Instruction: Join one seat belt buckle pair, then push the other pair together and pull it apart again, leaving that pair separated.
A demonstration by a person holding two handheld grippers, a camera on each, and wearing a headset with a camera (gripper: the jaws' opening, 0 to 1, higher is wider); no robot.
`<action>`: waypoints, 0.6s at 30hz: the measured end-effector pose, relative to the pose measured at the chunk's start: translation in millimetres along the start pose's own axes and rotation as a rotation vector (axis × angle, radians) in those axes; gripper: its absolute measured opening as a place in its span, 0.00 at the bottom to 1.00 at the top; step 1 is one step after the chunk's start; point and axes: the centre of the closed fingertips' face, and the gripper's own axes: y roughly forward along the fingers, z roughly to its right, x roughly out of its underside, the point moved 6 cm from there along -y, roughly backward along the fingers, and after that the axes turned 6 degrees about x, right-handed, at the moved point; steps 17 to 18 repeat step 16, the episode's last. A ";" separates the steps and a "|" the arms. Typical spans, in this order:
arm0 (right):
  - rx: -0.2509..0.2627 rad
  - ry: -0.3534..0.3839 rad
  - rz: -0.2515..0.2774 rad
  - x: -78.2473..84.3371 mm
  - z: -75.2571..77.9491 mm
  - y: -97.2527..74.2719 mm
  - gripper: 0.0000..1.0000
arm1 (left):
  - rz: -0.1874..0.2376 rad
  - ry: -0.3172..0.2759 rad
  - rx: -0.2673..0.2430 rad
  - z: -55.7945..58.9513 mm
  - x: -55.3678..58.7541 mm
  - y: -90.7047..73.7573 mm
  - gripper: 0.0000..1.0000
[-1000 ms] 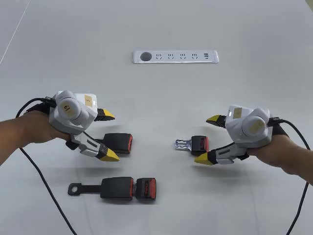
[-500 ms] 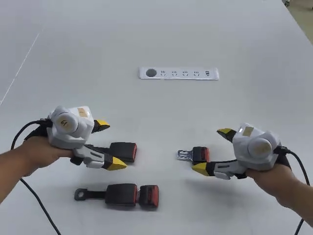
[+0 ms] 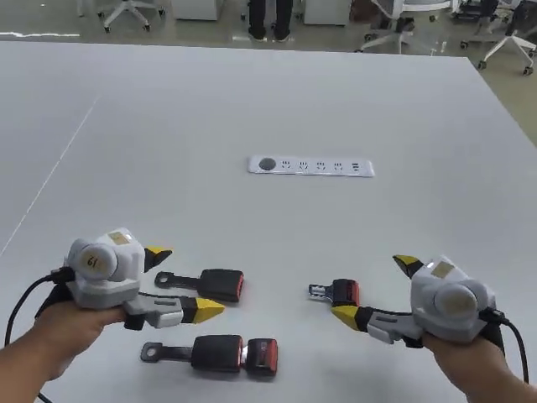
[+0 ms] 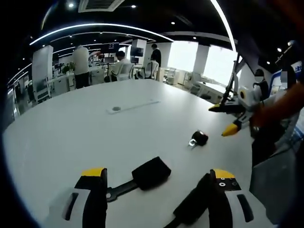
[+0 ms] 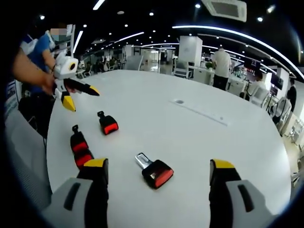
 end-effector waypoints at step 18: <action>0.098 0.079 0.054 12.5 -20.1 -54.4 0.95 | 0.117 -0.058 -0.114 31.4 14.0 -61.4 0.97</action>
